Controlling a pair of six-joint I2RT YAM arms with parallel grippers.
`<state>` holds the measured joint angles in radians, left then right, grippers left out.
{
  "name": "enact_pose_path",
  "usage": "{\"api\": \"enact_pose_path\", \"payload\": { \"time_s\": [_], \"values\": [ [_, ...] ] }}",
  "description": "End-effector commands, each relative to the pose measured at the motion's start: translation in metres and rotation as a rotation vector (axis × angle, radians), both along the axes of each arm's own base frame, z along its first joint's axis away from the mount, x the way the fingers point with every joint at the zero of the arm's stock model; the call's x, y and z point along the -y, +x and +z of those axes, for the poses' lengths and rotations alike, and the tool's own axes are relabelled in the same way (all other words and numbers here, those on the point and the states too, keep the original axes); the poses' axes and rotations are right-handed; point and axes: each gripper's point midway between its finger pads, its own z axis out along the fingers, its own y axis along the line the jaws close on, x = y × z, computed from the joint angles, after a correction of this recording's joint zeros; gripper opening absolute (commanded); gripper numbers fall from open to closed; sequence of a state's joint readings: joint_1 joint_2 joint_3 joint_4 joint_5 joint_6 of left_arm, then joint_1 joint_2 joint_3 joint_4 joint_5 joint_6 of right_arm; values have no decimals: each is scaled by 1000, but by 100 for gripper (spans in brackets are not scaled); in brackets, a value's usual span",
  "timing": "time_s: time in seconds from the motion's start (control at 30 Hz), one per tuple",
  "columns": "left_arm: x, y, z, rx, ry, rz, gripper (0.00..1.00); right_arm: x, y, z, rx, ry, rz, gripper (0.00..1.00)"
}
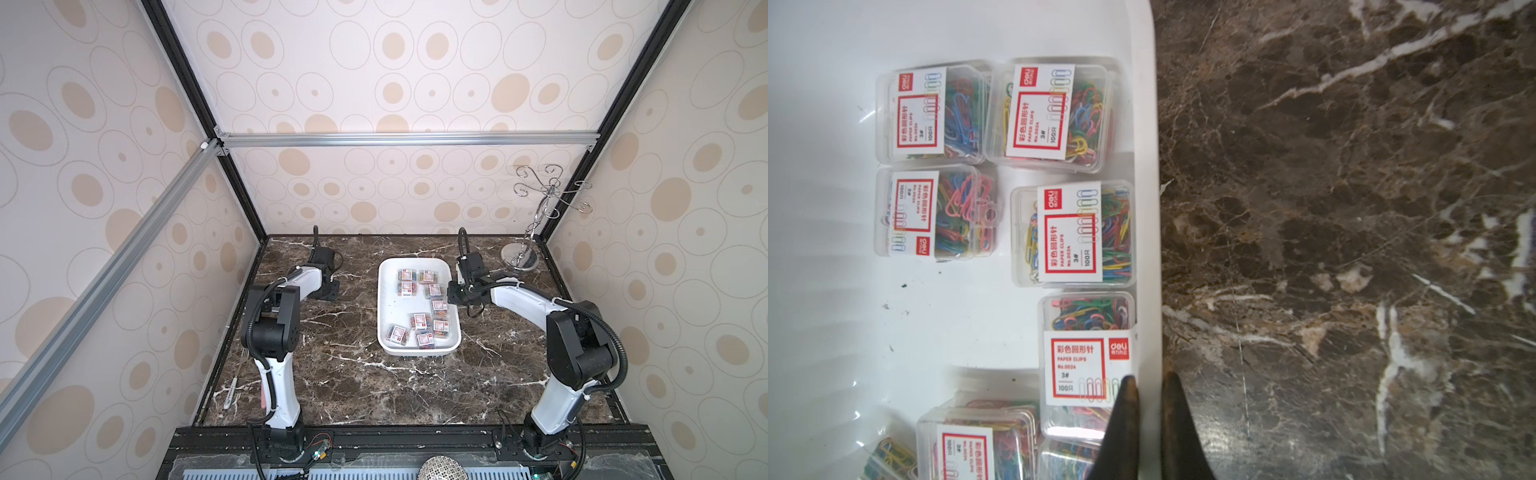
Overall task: Take the paper clips out of the storage box
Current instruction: Place the boxed paper clips at the center of the board.
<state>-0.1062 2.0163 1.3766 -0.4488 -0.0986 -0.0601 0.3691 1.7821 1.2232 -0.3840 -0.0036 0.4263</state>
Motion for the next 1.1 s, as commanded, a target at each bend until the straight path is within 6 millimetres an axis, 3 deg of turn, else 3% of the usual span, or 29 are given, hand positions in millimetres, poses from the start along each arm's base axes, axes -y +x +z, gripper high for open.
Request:
{"api": "enact_pose_path", "payload": {
  "time_s": [0.0, 0.43, 0.77, 1.07],
  "values": [
    [-5, -4, -8, -35, 15, -15, 51, 5, -15, -24, -93, -29, -1, 0],
    [-5, -5, -11, -46, 11, -8, 56, 4, -15, -24, -95, -23, 1, 0],
    [-5, 1, -3, -20, 5, 15, 66, 4, -15, -24, -94, -24, 2, 0],
    [4, 32, 41, 104, -62, 44, 71, 1, -16, -27, -99, -8, 7, 0]
  ]
}}
